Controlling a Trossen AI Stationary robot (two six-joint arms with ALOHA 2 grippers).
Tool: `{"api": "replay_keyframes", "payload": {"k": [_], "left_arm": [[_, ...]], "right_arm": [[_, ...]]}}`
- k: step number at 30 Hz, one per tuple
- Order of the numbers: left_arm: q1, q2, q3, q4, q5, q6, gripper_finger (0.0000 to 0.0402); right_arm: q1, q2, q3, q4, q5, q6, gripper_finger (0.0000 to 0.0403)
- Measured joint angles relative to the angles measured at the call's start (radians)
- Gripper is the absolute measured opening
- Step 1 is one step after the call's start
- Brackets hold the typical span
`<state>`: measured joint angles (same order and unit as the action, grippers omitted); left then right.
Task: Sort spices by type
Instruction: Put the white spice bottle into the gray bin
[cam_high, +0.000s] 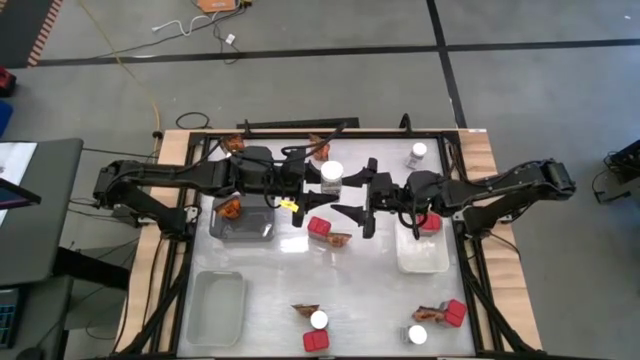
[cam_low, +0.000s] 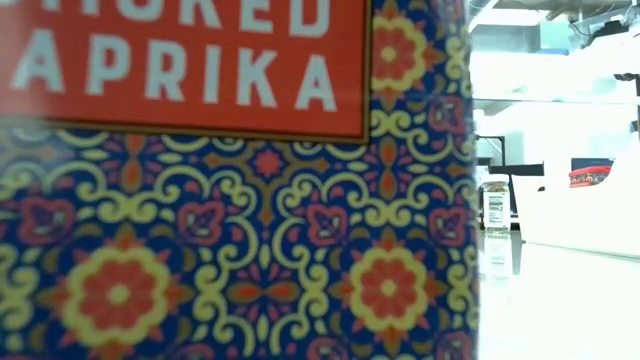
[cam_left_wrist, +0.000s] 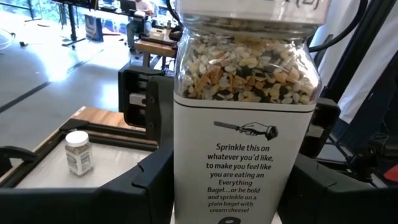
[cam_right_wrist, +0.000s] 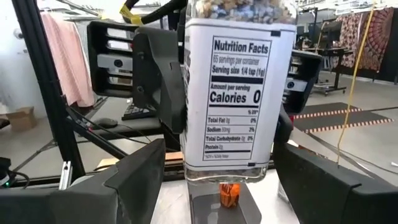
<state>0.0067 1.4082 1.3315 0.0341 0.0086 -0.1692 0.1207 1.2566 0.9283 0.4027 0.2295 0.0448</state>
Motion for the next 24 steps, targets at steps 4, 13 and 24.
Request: {"api": "replay_keyframes", "payload": {"k": [4, 13, 24], "left_arm": [[0.0, 0.0, 0.0, 0.0, 0.001, 0.0, 0.0206], [0.0, 0.0, 0.001, 0.0, 0.0, 0.004, 0.0206], [-0.006, 0.001, 0.001, -0.046, -0.007, -0.012, 0.0221]], "right_arm": [[0.0, 0.0, 0.0, -0.006, 0.0, 0.0, 0.0311], [0.0, 0.0, 0.0, -0.004, 0.007, 0.004, 0.0205], [0.0, 0.0, 0.0, -0.064, 0.004, 0.006, 0.0205]]}}
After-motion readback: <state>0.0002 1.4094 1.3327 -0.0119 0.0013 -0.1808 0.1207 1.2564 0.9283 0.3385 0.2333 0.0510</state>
